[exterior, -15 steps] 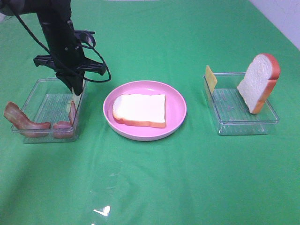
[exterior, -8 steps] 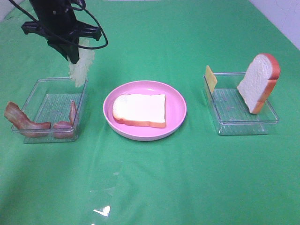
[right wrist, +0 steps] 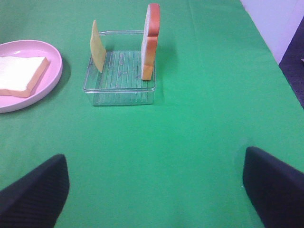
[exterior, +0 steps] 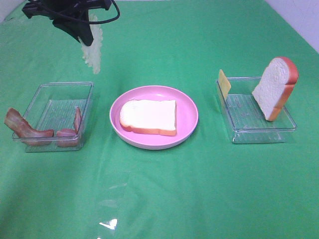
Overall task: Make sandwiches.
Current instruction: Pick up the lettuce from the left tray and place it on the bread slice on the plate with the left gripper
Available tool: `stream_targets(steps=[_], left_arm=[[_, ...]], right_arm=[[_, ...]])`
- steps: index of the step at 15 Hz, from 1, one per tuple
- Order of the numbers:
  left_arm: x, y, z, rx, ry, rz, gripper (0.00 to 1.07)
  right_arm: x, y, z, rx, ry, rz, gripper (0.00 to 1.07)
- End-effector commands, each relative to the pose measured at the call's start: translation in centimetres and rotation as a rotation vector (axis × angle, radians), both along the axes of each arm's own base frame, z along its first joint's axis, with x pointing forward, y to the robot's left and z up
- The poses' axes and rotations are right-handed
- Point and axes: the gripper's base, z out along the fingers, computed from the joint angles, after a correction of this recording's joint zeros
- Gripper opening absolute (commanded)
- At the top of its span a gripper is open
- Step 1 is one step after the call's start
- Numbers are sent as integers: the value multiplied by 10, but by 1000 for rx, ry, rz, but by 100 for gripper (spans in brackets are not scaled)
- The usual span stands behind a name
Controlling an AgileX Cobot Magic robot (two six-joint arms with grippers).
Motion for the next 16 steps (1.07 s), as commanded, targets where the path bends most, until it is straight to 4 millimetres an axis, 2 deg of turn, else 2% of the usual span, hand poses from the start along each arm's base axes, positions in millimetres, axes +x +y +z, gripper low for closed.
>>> stream_targets(steps=[1, 3, 4, 5, 8, 10, 15, 16], left_arm=[[-7, -14, 7, -104, 22, -42, 0], [-9, -38, 8, -185, -14, -65, 0], [-14, -63, 1, -230, -4, -115, 0], [-17, -76, -7, -244, 5, -150, 0], [-20, -103, -39, -275, 99, -181, 0], [-21, -112, -62, -278, 175, -195, 0], [-17, -124, -103, -267, 193, -276, 0], [-13, -129, -121, -268, 176, -296, 0]], right_arm=[[-3, 0, -1, 1, -27, -6, 96], [-3, 0, -1, 1, -27, -6, 96], [-3, 0, -1, 1, -27, -6, 96], [-3, 0, -1, 1, -27, -6, 96], [-3, 0, -1, 1, -27, -6, 96], [-3, 0, -1, 1, -27, -6, 96], [-2, 0, -1, 1, -25, -6, 96], [-2, 0, -1, 1, -25, -6, 96]])
